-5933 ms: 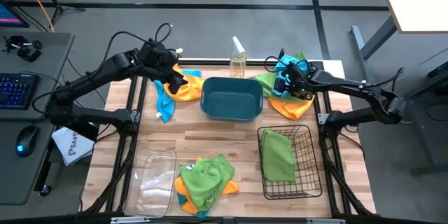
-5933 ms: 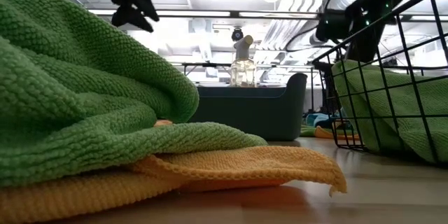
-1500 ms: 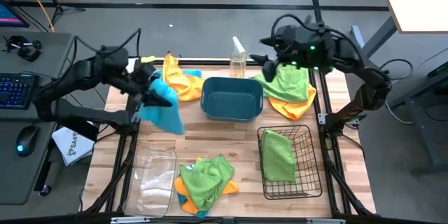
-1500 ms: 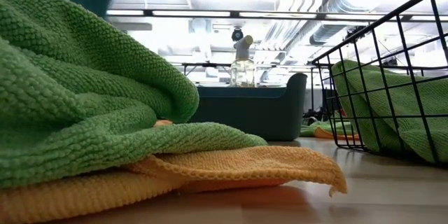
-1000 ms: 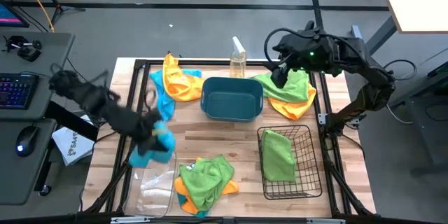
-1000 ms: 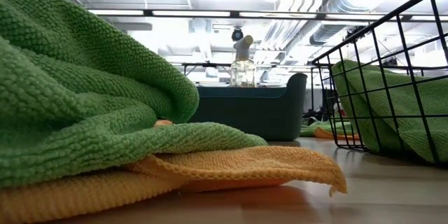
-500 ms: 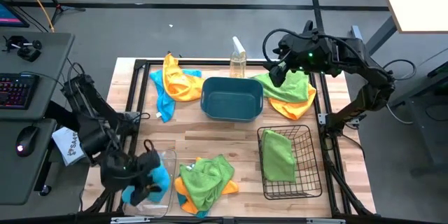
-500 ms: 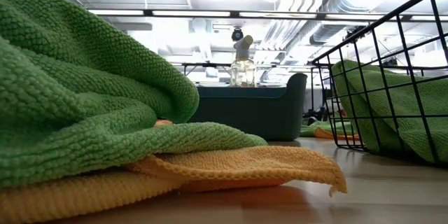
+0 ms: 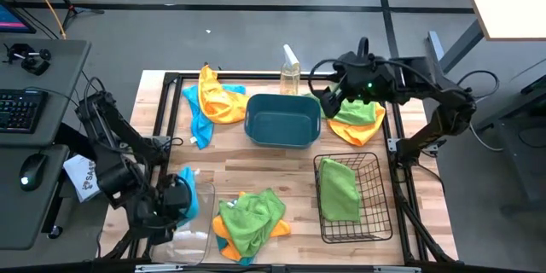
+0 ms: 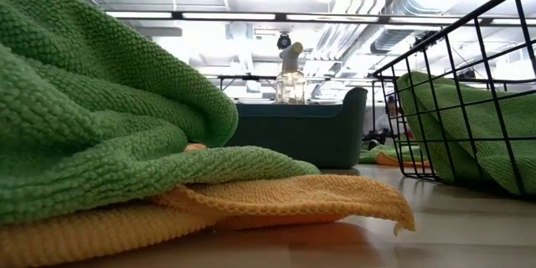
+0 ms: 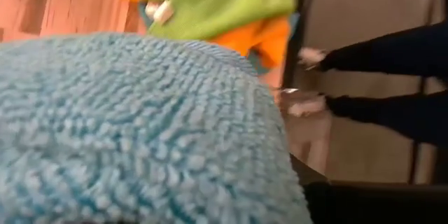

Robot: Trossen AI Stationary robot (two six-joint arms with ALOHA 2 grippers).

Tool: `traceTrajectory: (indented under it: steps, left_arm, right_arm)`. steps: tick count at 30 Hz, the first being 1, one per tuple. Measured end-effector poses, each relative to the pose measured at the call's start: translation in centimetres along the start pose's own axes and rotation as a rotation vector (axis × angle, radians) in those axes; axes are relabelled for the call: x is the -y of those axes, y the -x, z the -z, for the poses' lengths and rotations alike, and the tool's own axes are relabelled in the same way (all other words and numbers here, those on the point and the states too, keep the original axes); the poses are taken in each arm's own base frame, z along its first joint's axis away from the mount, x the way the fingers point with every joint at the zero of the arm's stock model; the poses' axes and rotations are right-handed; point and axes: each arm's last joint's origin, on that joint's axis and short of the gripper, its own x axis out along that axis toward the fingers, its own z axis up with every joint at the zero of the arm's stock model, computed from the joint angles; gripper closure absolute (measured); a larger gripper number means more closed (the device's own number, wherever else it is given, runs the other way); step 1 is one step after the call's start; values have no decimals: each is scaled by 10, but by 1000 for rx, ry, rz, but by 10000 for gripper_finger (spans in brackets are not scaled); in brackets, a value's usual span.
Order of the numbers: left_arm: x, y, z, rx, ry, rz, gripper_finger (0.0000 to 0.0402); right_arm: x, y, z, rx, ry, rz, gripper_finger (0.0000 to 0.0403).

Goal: Sort microfiber towel by color & place in baskets
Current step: Put the top right blue towel into the transparent bin

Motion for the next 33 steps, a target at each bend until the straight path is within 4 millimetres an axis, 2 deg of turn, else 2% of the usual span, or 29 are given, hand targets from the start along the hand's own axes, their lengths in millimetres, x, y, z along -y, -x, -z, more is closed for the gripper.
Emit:
traceTrajectory:
  steps: [2, 7, 10, 12, 17, 21, 28, 33]
  left_arm:
    - [-3, -16, 3, -15, 3, -12, 401]
    - [-8, -58, 0, 18, 88, 92, 401]
    - [-13, -72, -3, 64, 154, 108, 401]
    - [-21, -80, 1, 34, 201, 74, 401]
    - [-30, -88, 16, -86, 314, 1, 401]
    - [-30, -88, 22, -111, 300, -15, 401]
    - [-25, -107, 30, -280, 108, -18, 402]
    - [-23, -128, 33, -331, 67, -77, 400]
  right_arm:
    - [-2, 0, 3, -3, 13, 21, 96]
    - [-4, -3, 7, -23, 51, 59, 96]
    - [-3, -3, 9, -44, 69, 81, 96]
    - [-1, -3, 11, -58, 85, 95, 96]
    - [1, -3, 13, -88, 131, 114, 96]
    - [2, -2, 15, -105, 164, 122, 96]
    - [3, -2, 15, -109, 212, 125, 96]
    - [3, -2, 15, -100, 216, 142, 96]
